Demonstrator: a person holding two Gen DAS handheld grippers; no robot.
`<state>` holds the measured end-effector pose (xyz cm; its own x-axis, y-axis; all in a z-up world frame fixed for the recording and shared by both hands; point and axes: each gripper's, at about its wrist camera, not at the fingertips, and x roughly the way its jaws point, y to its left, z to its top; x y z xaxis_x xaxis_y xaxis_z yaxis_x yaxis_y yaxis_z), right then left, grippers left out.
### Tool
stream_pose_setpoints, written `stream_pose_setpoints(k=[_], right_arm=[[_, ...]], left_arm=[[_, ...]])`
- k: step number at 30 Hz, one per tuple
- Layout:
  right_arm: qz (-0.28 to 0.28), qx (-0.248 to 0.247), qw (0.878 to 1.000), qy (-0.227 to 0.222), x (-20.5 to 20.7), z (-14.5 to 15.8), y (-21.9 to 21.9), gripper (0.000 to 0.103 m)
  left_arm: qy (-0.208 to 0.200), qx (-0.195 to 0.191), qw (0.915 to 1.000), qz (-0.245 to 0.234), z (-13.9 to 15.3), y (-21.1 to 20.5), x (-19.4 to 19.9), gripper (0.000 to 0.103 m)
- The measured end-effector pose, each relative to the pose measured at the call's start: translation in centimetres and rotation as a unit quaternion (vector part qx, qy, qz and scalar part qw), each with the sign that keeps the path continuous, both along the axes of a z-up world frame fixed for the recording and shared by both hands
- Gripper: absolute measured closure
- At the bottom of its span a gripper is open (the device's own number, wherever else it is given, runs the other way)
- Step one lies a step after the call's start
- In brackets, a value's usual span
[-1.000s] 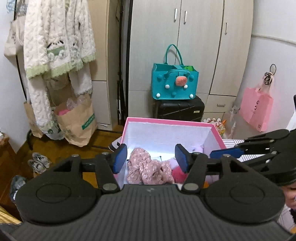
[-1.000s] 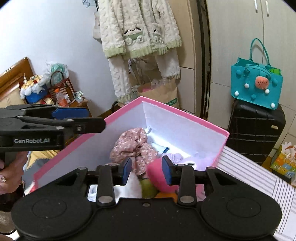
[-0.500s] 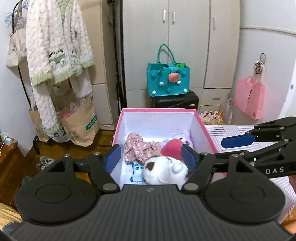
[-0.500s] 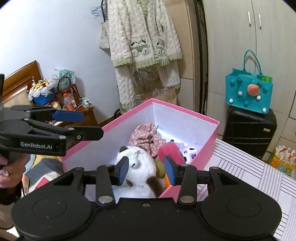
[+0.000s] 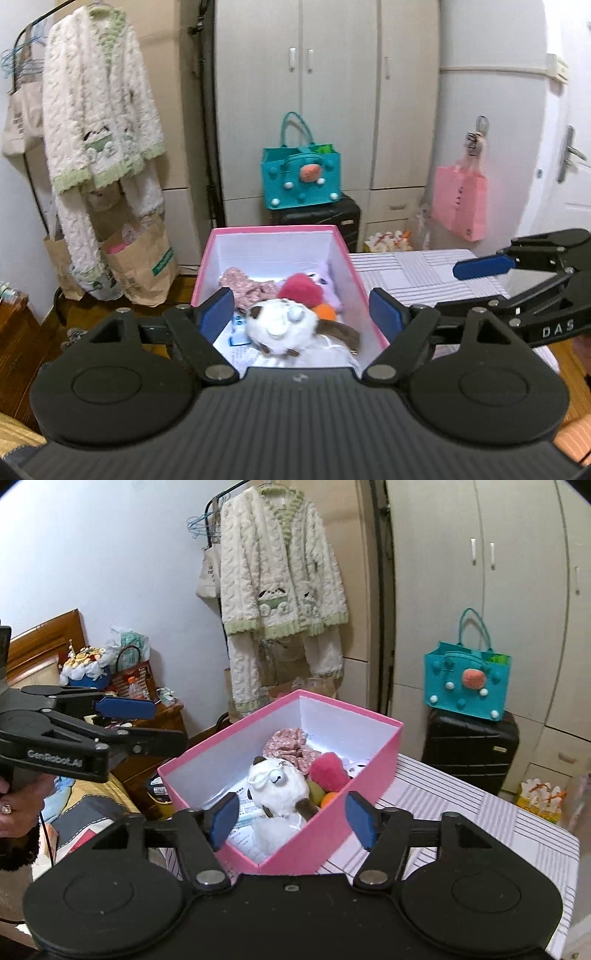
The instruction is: Organize soft objects
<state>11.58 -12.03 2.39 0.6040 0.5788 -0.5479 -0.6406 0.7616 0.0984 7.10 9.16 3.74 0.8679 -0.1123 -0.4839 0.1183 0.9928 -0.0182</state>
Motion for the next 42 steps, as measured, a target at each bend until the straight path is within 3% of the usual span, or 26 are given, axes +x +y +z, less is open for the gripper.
stream_pose_setpoints(k=[1,5,7,10,15,20,23,26,28,33,42], right_arm=[[-0.008,0.003,1.0,0.002,-0.3,0.3,-0.4,0.028],[-0.062,0.009,0.998,0.018,-1.1,1.1,-1.7,0.004],[-0.105,0.004,0.994,0.024,-1.7,1.4,-2.3,0.0],[-0.167,0.014,0.986,0.019,-2.9,1.4,-3.5,0.0],[-0.184,0.051,0.981,0.015,-5.0,1.0,-5.9,0.0],[-0.194,0.013,0.981,0.015,-6.4,0.6,-5.8,0.0],[-0.197,-0.023,0.98,0.001,-6.9,0.6,-5.4,0.0],[-0.219,-0.021,0.975,-0.005,-7.6,0.7,-5.7,0.0],[-0.206,-0.013,0.979,0.011,-7.9,0.8,-6.0,0.0],[-0.218,-0.059,0.974,-0.027,-9.3,0.9,-5.7,0.0],[-0.231,-0.026,0.972,-0.023,-10.9,0.7,-6.4,0.0]], left_arm=[[0.0,0.001,1.0,-0.007,0.2,-0.3,-0.4,0.02],[0.002,0.002,0.9996,-0.029,0.9,-1.2,-1.4,0.004],[0.003,-0.001,0.9995,-0.032,1.0,-1.5,-1.7,0.002],[0.003,-0.002,0.9995,-0.032,0.9,-2.0,-2.3,0.0],[0.016,0.008,0.9997,-0.018,0.3,-2.6,-2.6,0.0],[0.031,0.031,0.9984,0.037,0.1,-3.8,-2.9,0.0],[0.042,0.012,0.9982,0.041,-0.2,-4.0,-3.2,0.0],[0.076,-0.006,0.9963,0.039,-0.9,-4.2,-3.3,0.0],[0.073,0.002,0.9963,0.044,-1.2,-4.4,-3.6,0.0],[0.06,0.03,0.9955,0.067,-1.5,-4.9,-4.2,0.0],[0.042,0.025,0.9971,0.058,-1.4,-5.9,-5.7,0.0]])
